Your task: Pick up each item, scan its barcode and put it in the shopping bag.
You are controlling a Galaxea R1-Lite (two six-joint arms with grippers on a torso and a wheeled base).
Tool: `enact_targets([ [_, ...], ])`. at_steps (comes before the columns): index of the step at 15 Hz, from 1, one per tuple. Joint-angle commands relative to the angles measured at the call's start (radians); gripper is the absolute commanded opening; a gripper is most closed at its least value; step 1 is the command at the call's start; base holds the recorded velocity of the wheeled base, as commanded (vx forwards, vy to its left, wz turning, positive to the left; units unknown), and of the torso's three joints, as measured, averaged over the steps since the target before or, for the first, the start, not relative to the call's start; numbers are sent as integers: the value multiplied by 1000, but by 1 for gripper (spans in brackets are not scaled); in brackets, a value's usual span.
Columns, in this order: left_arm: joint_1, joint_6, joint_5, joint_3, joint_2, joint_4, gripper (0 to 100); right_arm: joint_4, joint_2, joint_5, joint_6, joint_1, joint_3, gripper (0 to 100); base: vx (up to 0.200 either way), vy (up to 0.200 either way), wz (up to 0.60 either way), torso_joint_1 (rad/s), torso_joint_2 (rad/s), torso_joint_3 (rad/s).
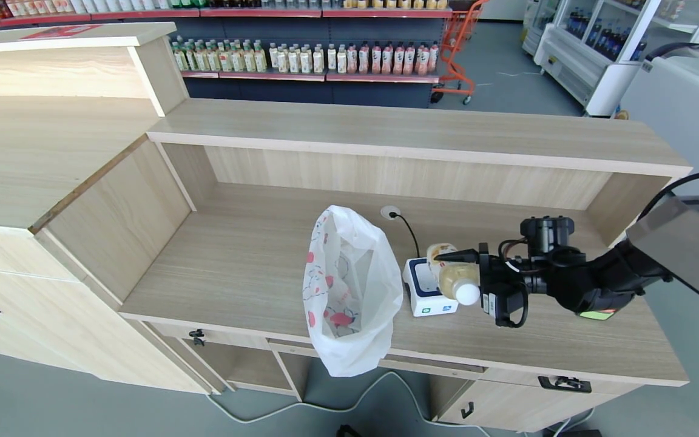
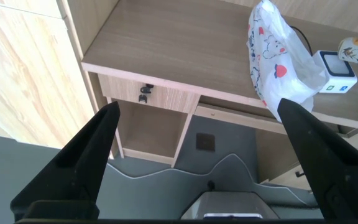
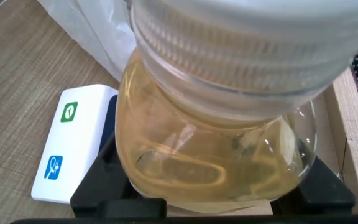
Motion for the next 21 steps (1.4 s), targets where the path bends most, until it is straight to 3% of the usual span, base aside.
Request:
enact_targets([
  [1, 0, 0, 0, 0, 0, 0, 100, -1, 22, 0, 0, 3, -21, 0, 0, 0, 0, 0, 0, 0],
  [12, 0, 0, 0, 0, 0, 0, 100, -2, 105, 0, 64, 44, -137, 0, 0, 0, 0, 0, 0, 0],
  [21, 0, 0, 0, 0, 0, 0, 100, 3, 19, 0, 144, 7, -58, 0, 0, 0, 0, 0, 0, 0],
])
